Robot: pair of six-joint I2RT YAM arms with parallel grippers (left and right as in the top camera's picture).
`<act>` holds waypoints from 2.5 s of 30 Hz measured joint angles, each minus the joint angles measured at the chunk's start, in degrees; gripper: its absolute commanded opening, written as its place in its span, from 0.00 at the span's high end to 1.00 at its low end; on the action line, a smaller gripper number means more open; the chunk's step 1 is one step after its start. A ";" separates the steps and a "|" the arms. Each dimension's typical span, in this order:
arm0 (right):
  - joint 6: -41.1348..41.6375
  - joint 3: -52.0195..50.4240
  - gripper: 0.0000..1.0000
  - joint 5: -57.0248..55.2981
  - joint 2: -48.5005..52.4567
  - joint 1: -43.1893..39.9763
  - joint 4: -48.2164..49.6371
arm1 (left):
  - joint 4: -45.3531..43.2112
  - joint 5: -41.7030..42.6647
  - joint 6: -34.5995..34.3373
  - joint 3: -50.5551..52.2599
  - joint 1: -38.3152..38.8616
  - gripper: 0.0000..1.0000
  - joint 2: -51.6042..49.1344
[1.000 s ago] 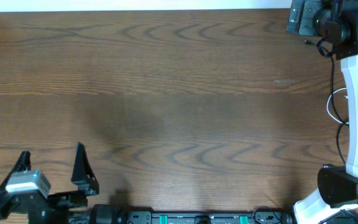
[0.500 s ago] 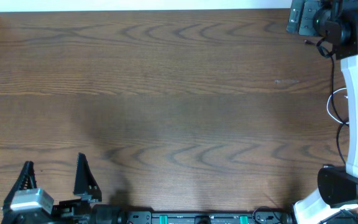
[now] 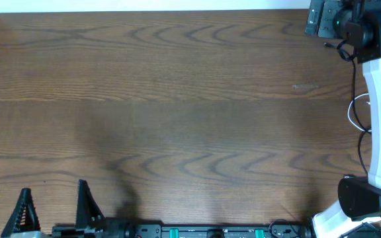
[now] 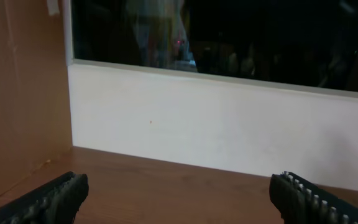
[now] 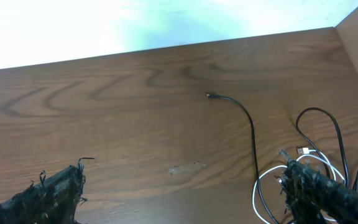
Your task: Untangle cables
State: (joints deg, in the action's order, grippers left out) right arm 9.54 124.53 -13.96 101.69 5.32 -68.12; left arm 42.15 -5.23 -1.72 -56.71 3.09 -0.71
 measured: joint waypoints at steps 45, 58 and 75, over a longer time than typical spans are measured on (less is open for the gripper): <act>-0.02 0.00 0.01 -0.02 0.00 0.00 -0.02 | -119.25 6.86 1.73 50.56 0.00 0.02 0.13; -0.02 0.00 0.01 0.00 0.00 0.00 -0.02 | -129.92 6.86 3.89 52.61 0.00 0.02 0.13; -0.02 0.00 0.01 0.00 0.00 0.00 -0.20 | -127.84 6.84 6.25 56.43 -2.62 0.02 0.13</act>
State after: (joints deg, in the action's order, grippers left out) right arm 9.52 124.53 -13.96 101.69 5.32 -68.31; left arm -85.69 1.61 4.54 -0.27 0.47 -0.58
